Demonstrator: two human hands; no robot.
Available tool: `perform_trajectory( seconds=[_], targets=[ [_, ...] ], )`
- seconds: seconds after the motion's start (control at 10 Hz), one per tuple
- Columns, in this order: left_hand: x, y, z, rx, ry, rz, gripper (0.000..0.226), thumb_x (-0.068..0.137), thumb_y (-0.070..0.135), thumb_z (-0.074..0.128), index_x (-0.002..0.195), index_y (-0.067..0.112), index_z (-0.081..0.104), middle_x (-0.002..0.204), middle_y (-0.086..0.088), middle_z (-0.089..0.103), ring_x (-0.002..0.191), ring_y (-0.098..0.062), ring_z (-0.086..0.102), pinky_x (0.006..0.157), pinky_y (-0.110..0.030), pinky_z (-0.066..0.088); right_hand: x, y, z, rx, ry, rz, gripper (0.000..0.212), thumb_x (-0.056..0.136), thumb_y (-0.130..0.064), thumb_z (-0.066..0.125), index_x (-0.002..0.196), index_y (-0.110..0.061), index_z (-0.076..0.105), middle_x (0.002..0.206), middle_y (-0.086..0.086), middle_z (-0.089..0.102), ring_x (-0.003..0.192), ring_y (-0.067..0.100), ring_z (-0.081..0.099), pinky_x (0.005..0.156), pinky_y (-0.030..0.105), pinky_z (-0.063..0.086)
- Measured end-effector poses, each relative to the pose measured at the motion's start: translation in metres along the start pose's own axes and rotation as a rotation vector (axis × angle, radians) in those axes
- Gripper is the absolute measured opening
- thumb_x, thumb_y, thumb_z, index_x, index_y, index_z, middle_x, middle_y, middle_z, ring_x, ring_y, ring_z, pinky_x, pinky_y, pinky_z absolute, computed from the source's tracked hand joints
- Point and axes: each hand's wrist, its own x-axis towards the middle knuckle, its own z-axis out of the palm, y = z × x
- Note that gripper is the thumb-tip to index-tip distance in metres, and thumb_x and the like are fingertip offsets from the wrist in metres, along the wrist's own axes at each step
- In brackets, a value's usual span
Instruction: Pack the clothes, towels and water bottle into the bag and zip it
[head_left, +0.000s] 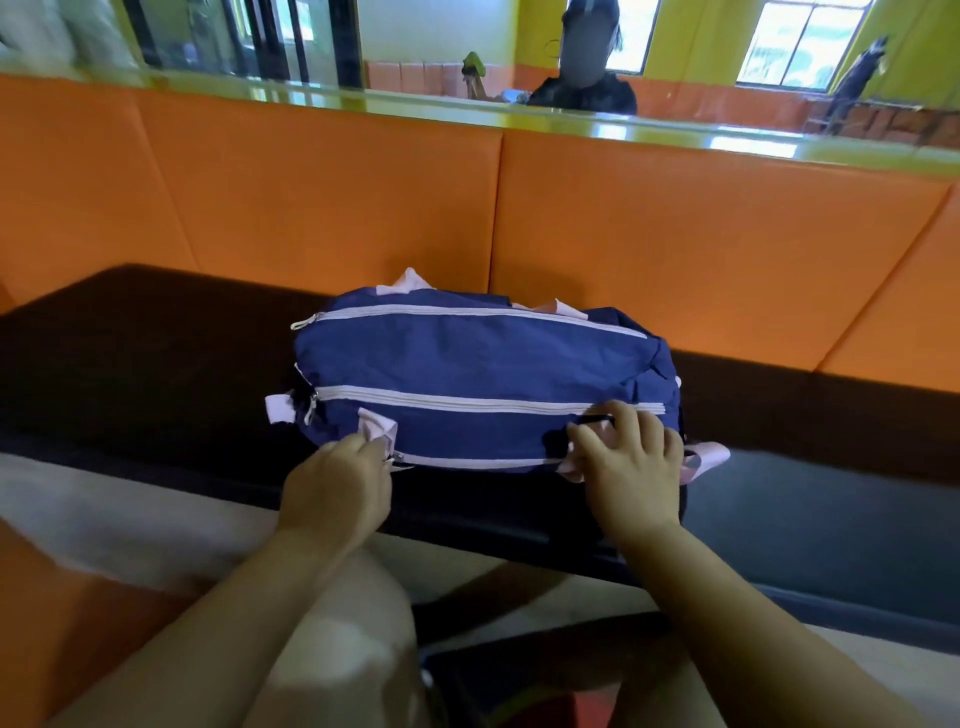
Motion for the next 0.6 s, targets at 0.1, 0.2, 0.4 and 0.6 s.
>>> perform_trajectory(
  seconds=[0.1,0.2,0.4,0.6],
  targets=[
    [0.0,-0.005,-0.004,0.0,0.014,-0.034,0.015,0.067,0.01,0.052,0.061,0.005,0.064,0.056,-0.012,0.058,0.044,-0.034,0.057,0.036,-0.027,0.042,0.001,-0.006,-0.005,-0.008,-0.049,0.03,0.046,0.06,-0.021,0.082,0.102,-0.025,0.063,0.12,0.017,0.055,0.106,0.04,0.04,0.086,0.056,0.039],
    [0.005,0.004,-0.001,0.018,0.026,-0.01,0.028,0.069,0.017,0.04,0.056,0.006,0.062,0.056,-0.011,0.058,0.045,-0.032,0.057,0.038,-0.024,0.042,0.003,-0.009,-0.007,-0.041,-0.078,0.053,0.044,0.061,-0.025,0.083,0.099,-0.024,0.06,0.119,0.016,0.054,0.104,0.043,0.047,0.085,0.056,0.04],
    [0.011,0.015,-0.016,0.1,-0.153,0.03,0.022,0.062,0.023,0.08,0.06,0.009,0.063,0.064,-0.01,0.062,0.056,-0.032,0.061,0.045,-0.026,0.043,0.01,-0.005,-0.024,-0.053,-0.186,-0.016,0.051,0.047,-0.023,0.088,0.093,-0.019,0.065,0.107,0.018,0.06,0.09,0.044,0.057,0.067,0.053,0.049],
    [0.036,0.027,-0.051,0.128,-0.184,0.099,0.025,0.093,0.04,0.044,0.1,0.018,0.056,0.107,0.0,0.058,0.102,-0.021,0.056,0.075,-0.031,0.044,0.031,0.012,-0.057,0.08,-0.387,-0.085,0.048,0.079,-0.031,0.07,0.125,-0.029,0.055,0.125,0.003,0.045,0.115,0.03,0.044,0.083,0.041,0.046]
  ],
)
